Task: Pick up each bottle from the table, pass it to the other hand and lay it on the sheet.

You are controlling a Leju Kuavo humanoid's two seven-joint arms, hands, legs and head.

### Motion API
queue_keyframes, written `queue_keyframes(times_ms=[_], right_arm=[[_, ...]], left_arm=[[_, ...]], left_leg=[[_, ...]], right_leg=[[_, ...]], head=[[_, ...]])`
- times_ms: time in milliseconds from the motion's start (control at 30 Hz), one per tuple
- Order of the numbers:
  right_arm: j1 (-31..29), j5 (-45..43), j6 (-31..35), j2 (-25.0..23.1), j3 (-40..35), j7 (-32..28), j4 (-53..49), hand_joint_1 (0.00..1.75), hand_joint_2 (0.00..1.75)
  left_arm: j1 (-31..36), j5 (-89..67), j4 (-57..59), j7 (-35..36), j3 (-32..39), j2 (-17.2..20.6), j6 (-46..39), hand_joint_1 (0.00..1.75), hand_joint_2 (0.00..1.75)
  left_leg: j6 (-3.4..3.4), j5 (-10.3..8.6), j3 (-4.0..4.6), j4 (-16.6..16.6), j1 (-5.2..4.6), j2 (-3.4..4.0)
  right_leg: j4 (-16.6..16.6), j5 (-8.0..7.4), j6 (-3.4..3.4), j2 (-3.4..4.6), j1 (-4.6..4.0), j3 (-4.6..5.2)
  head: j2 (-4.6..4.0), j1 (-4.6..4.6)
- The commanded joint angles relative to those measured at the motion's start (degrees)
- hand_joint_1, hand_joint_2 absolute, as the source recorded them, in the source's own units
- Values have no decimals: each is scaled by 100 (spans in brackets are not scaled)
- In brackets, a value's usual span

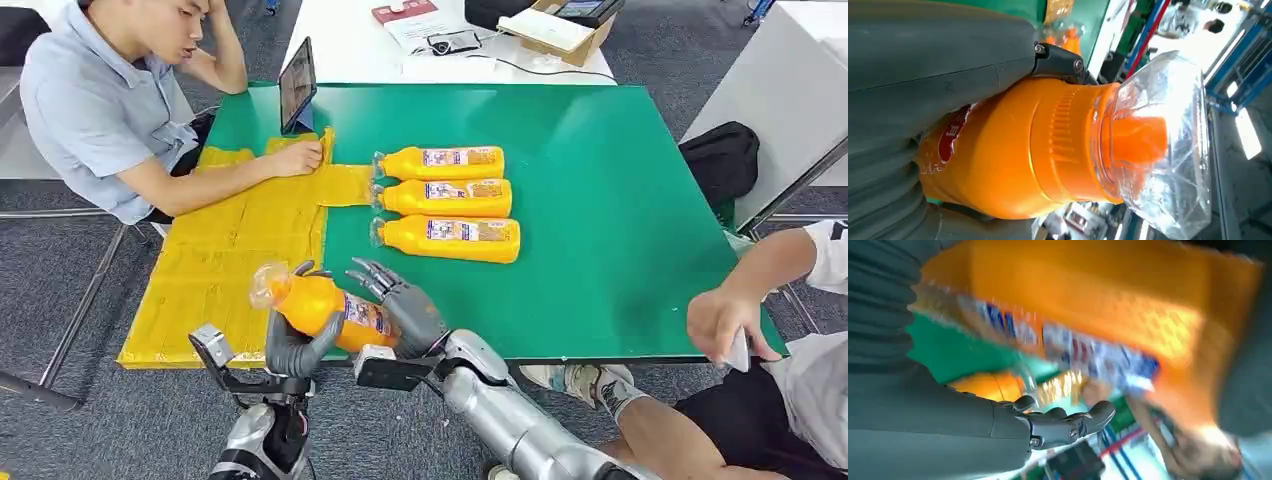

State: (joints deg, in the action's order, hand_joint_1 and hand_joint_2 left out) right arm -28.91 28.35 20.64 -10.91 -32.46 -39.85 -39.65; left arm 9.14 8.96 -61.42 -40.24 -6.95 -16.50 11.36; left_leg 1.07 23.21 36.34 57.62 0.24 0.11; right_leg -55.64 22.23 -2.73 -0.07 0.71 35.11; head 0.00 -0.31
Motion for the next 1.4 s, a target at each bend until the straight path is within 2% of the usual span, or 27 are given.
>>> queue_keyframes(times_ms=[33, 133, 167, 233, 333, 367, 400, 433, 467, 500, 567, 633, 667, 733, 767, 933, 1000, 1133, 1267, 1400], right_arm=[[134, -314, 310, 518, 84, -15, -735, 0, 0], [285, -489, 434, 656, 136, -15, -1027, 0, 0], [406, -630, 595, 738, 130, -15, -1291, 0, 0], [463, -675, 614, 780, 121, -15, -1406, 0, 0], [688, -851, 922, 878, 113, -15, -2005, 0, 0], [803, -1013, 1002, 887, 144, -15, -2346, 0, 0], [803, -1013, 1002, 887, 144, -15, -2346, 0, 0], [853, -1013, 1021, 864, 175, -15, -2463, 0, 0], [978, -1067, 1020, 817, 274, -15, -2711, 0, 0], [978, -1067, 1020, 817, 274, -15, -2711, 0, 0], [1071, -1149, 861, 774, 299, -15, -2836, 0, 0], [1117, -1160, 772, 766, 241, -15, -2854, 0, 0], [1150, -1171, 656, 759, 180, -15, -2824, 0, 0], [1185, -1153, 692, 748, 136, -15, -2824, 0, 0], [1158, -1125, 728, 800, 31, -15, -2742, 0, 0], [1170, -1147, 718, 825, 23, -15, -2745, 0, 0], [1199, -1239, 620, 806, 102, -15, -2730, 0, 0], [1203, -1286, 419, 800, 182, -15, -2689, 0, 0], [1171, -1276, 296, 783, 179, -15, -2619, 0, 0], [1171, -1276, 296, 783, 179, -15, -2619, 0, 0]], left_arm=[[583, 72, -119, 24, 344, 258, -605, 175, 175], [626, -111, -386, 24, 554, 293, -1116, 175, 175], [621, -355, -657, 24, 674, 281, -1552, 175, 175], [654, -368, -673, 24, 723, 297, -1634, 175, 175], [632, -1065, -1267, 24, 663, 395, -2742, 175, 175], [613, -1660, -1500, 24, 354, 583, -3708, 175, 175], [613, -1660, -1500, 24, 354, 583, -3708, 175, 175], [626, -1941, -1482, 24, 152, 725, -4156, 175, 175], [760, -2853, -1023, 24, -247, 972, -5136, 175, 175], [760, -2853, -1023, 24, -247, 972, -5136, 175, 175], [844, -4459, -582, 24, 313, 698, -5136, 175, 175], [924, -5324, -308, 24, 600, 613, -5136, 175, 175], [1122, -5924, 334, 24, 819, 536, -5136, 175, 175], [1204, -6009, 520, 24, 850, 534, -5136, 175, 175], [1421, -6724, 1092, 282, 962, 552, -5136, 175, 175], [1521, -7214, 1297, 515, 895, 624, -5136, 175, 175], [1874, -7266, 2197, 831, 557, 731, -5116, 175, 175], [2415, -7417, 3177, 1214, 22, 852, -4432, 175, 175], [2893, -7588, 3898, 1705, -311, 953, -3728, 175, 175], [2893, -7588, 3898, 1705, -311, 953, -3728, 175, 175]], left_leg=[[-5, 6, -17, 0, 3, -16], [-6, 8, -19, 0, 3, -11], [-5, 5, -11, 0, 4, -11], [-4, 5, -10, -1, 2, -8], [-4, 7, -7, 3, 3, -7], [-5, 13, -13, 7, 4, -10], [-5, 9, -3, 7, 5, -8], [-4, 8, -5, 4, 2, -6], [-9, 29, -36, 14, 3, -9], [-6, 11, -19, 0, 1, -9], [-8, 12, -28, -1, 0, -16], [-5, 6, -19, -4, -1, -10], [-6, 11, -29, -2, 1, -9], [-5, 10, -38, -6, 0, -16], [-4, 8, -27, -5, -3, -5], [-2, 2, -14, -4, -1, -10], [-1, 4, -21, -5, -3, -11], [-4, 5, -34, -5, -2, -33], [0, -1, -11, -2, -2, -16], [-2, 3, -20, -4, -3, -1]], right_leg=[[-1, 11, 9, -15, -3, -22], [-2, 11, 10, -11, -3, -23], [0, 7, 7, -10, -4, -16], [-1, 7, 6, -8, -2, -13], [-3, 9, 6, -7, -4, -11], [-7, 15, 8, -9, -5, -17], [-7, 11, 7, -7, -6, -7], [-6, 10, 6, -5, -3, -7], [-19, 33, 15, -7, -4, -37], [-6, 16, 8, -8, -2, -20], [-6, 22, 8, -15, -1, -30], [0, 14, 3, -9, 0, -20], [-2, 19, 6, -8, -1, -30], [2, 20, 7, -14, 0, -42], [1, 14, 3, -4, 4, -29], [1, 9, 1, -9, 2, -17], [2, 11, 0, -11, 3, -24], [-1, 22, 4, -32, 2, -41], [0, 9, -2, -15, 3, -16], [1, 7, 0, 0, 5, -23]], head=[[0, 0], [0, -2], [0, 0], [0, 0], [0, -2], [0, 0], [0, 0], [0, -2], [0, 0], [0, 0], [-2, 0], [-2, -4], [0, 0], [0, 0], [0, 0], [0, 0], [0, 0], [0, -2], [0, 0], [0, -2]])
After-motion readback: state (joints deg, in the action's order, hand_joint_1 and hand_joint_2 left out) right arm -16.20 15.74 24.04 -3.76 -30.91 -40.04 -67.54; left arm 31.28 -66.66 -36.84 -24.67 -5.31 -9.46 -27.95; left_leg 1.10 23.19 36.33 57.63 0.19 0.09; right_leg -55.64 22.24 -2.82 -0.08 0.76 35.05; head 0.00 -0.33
